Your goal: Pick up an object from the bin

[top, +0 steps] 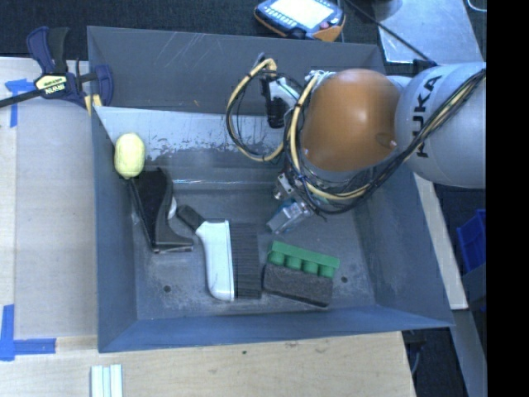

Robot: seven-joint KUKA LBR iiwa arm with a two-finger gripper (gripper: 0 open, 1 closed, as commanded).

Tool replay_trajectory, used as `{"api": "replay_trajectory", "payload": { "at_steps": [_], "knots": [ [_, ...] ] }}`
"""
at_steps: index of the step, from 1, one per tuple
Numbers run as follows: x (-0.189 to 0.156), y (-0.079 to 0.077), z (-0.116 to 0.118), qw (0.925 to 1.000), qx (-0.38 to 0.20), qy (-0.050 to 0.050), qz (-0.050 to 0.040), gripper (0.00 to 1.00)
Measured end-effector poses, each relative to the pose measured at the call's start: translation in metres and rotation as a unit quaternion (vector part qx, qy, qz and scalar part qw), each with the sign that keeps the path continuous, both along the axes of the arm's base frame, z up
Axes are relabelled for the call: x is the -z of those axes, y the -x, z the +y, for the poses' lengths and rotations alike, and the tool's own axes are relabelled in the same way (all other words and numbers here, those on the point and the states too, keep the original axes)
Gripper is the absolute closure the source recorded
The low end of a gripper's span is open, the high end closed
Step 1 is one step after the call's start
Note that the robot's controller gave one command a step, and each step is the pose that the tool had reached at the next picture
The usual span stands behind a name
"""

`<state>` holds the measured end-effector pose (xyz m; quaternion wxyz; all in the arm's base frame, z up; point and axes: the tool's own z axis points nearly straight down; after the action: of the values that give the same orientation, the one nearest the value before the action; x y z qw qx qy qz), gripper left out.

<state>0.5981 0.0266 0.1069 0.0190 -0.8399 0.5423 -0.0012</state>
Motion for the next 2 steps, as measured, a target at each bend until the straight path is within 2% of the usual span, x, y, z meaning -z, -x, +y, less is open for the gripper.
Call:
{"api": "replay_trajectory", "payload": {
  "at_steps": [1, 2],
  "knots": [
    [-0.039, 0.031, -0.035, 0.9898, -0.142, 0.003, -0.0055, 1.0],
    [0.031, 0.062, -0.025, 0.9946, -0.103, 0.001, -0.0095, 1.0]
  ]
}}
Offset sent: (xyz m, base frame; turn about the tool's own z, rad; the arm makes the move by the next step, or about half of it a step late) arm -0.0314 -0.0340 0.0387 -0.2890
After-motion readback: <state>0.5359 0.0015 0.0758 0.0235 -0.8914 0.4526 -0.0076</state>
